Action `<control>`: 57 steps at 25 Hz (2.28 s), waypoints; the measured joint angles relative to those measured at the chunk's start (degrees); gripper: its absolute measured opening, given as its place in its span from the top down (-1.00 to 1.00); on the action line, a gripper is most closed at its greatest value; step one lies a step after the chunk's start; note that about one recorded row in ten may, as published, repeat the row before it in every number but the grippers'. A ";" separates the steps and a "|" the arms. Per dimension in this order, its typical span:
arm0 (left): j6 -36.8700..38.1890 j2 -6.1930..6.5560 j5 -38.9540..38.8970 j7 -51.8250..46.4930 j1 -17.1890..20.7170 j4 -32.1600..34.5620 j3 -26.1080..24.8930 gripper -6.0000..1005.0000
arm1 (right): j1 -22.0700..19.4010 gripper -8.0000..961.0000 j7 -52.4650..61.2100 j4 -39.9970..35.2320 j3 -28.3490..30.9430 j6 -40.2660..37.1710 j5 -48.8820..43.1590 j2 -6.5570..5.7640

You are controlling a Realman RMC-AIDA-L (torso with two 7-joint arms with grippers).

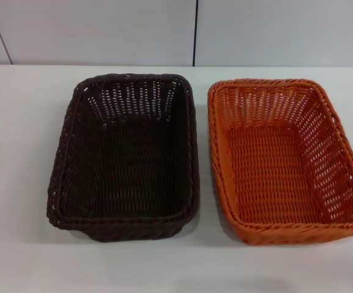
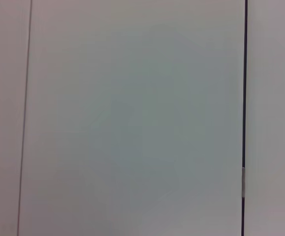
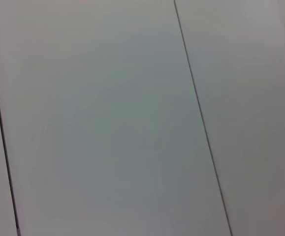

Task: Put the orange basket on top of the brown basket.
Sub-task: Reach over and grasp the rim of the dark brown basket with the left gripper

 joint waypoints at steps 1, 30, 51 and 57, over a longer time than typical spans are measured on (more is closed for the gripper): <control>0.00 0.00 0.00 0.00 0.00 0.00 0.00 -0.62 | 0.02 -0.68 0.00 -0.02 -0.02 0.00 0.00 0.00; -112.07 0.60 12.16 11.35 0.83 -71.23 -24.04 -0.62 | 1.74 -0.68 0.00 -0.21 -0.49 -5.07 0.01 -0.61; -125.93 0.56 15.72 9.79 -3.65 -70.25 -19.57 -0.61 | 2.54 -0.68 0.00 1.42 -0.59 -5.98 0.01 -0.62; -125.84 0.54 15.72 10.09 -5.63 -67.12 -18.78 -0.60 | 2.51 -0.68 0.00 1.99 -0.57 -6.03 0.01 -0.62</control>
